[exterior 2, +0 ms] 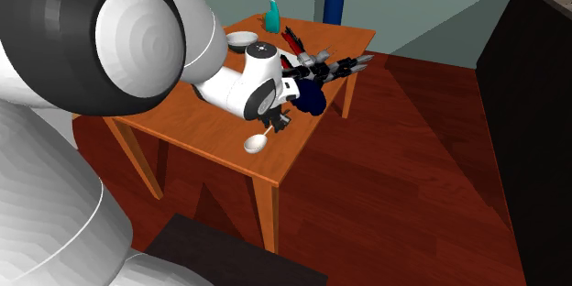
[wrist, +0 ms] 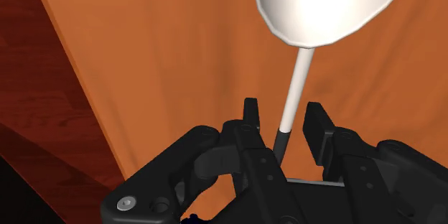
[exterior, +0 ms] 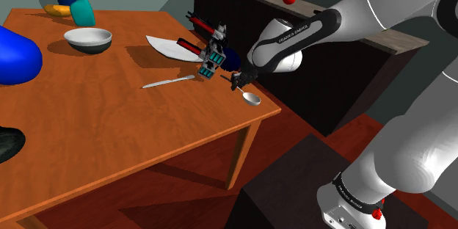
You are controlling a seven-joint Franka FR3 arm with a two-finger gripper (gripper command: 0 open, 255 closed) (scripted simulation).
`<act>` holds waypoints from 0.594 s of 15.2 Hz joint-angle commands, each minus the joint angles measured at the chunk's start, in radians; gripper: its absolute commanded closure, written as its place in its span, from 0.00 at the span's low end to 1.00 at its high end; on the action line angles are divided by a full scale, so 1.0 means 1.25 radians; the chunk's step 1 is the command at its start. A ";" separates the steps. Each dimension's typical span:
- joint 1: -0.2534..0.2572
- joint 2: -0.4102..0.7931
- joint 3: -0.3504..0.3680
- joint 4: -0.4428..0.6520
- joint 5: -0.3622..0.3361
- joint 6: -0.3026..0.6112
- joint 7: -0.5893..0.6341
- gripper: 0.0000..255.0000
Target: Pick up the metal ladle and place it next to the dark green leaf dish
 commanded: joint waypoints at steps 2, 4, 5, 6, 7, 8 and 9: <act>0.001 0.002 0.002 -0.002 0.000 0.000 0.001 1.00; 0.001 0.001 0.001 -0.003 0.001 0.000 -0.001 1.00; 0.001 0.000 0.001 -0.003 0.000 -0.001 0.000 1.00; 0.001 -0.001 0.001 -0.003 -0.001 -0.002 0.001 1.00; 0.001 0.000 0.001 -0.004 0.000 -0.001 0.000 1.00; 0.001 0.002 0.001 -0.001 0.000 -0.001 0.000 1.00; 0.001 -0.007 0.000 0.001 -0.006 -0.012 0.006 1.00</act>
